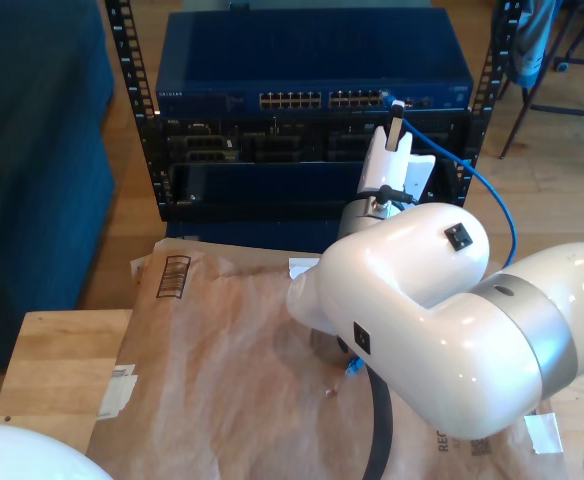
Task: Grab the cable and plug it in
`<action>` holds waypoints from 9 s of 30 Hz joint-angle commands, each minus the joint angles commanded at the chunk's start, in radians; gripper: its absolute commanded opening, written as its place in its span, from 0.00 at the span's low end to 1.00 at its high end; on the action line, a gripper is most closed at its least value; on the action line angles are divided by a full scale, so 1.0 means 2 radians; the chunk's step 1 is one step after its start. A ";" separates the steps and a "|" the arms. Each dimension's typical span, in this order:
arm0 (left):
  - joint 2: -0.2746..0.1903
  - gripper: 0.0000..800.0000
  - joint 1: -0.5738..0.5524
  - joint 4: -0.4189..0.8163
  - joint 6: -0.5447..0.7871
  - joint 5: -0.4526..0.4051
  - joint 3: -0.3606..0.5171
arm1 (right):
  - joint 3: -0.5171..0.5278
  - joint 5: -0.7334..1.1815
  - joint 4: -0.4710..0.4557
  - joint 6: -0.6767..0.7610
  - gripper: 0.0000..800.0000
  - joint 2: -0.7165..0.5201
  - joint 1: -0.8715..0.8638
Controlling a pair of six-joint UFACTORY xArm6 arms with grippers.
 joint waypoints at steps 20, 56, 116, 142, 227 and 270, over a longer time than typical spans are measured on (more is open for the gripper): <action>0.000 1.00 0.000 0.000 0.000 0.000 0.000 | -0.010 0.002 0.002 -0.001 0.00 0.007 -0.002; 0.000 1.00 0.000 0.000 0.000 0.000 0.000 | -0.015 0.005 0.001 0.001 0.00 0.003 0.008; 0.000 1.00 0.000 0.000 0.000 0.000 0.000 | -0.004 0.005 0.018 0.010 0.00 -0.008 0.007; 0.000 1.00 0.000 0.000 0.000 0.000 0.000 | -0.005 0.005 0.018 0.009 0.00 -0.005 0.010; 0.000 1.00 0.000 0.000 0.000 0.000 0.000 | 0.132 0.158 -0.012 0.008 0.63 -0.162 0.005; 0.000 1.00 0.000 0.000 0.000 0.000 0.000 | 0.321 1.221 -0.298 -0.426 0.99 -0.615 -0.666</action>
